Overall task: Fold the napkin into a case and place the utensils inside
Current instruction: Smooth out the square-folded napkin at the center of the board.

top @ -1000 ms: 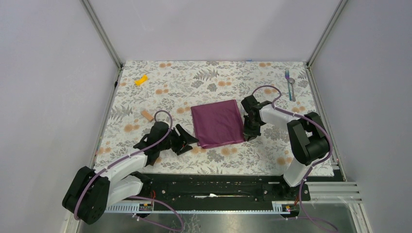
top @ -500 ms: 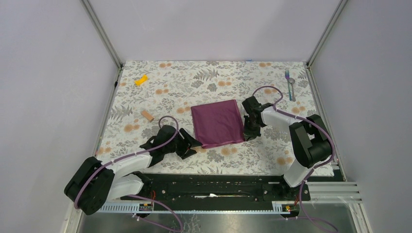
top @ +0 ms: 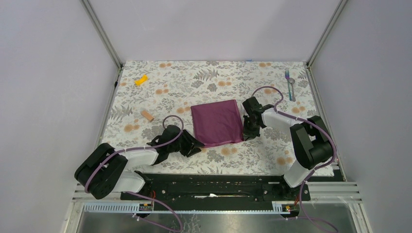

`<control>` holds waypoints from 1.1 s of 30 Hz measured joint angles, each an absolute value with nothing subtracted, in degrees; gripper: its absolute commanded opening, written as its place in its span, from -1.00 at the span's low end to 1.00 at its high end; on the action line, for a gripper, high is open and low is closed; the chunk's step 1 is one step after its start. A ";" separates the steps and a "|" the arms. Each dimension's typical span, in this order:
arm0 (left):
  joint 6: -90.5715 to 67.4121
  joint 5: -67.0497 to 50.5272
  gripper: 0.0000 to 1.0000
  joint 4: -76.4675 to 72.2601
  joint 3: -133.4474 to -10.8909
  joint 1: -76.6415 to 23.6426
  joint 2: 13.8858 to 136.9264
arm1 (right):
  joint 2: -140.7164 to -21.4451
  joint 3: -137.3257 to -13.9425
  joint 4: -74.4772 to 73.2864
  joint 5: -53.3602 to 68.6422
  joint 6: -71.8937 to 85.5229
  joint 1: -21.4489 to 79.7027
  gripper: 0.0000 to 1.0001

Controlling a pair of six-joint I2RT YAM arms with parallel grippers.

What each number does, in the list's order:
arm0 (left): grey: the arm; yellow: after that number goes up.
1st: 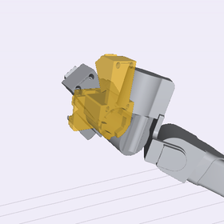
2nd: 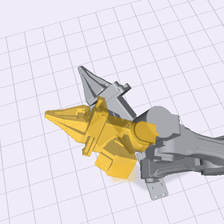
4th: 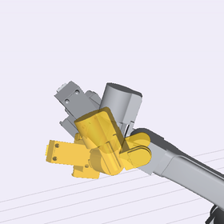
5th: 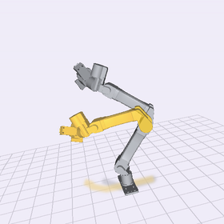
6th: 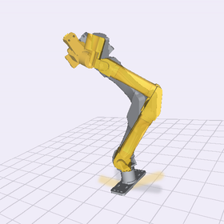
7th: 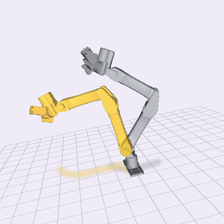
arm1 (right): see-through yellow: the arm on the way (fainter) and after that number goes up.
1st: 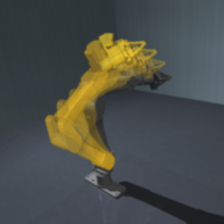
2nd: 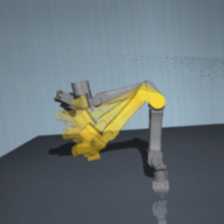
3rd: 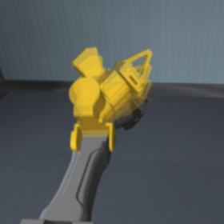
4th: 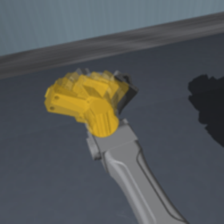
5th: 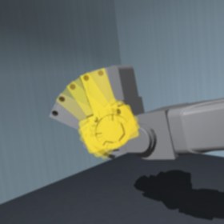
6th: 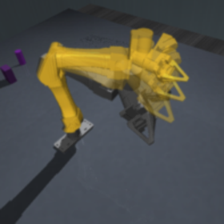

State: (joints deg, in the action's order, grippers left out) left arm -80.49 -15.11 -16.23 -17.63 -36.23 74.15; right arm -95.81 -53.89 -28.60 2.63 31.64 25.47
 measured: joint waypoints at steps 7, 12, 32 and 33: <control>-80.40 -15.09 -0.55 -17.74 -18.76 -36.29 76.75 | -95.50 -53.52 -27.99 2.70 31.62 25.52 -1.00; -79.07 -15.09 -0.71 -17.23 -20.62 -36.27 76.75 | -95.31 -53.45 -27.94 2.68 31.51 25.54 -1.00; -69.56 -14.44 -1.00 -7.68 -31.29 -31.09 73.93 | -95.81 -64.34 -29.19 2.68 27.57 25.63 -1.00; -69.45 -14.68 -1.00 -7.66 -31.27 -31.03 74.13 | -96.12 -64.34 -29.19 2.72 27.46 25.63 -1.00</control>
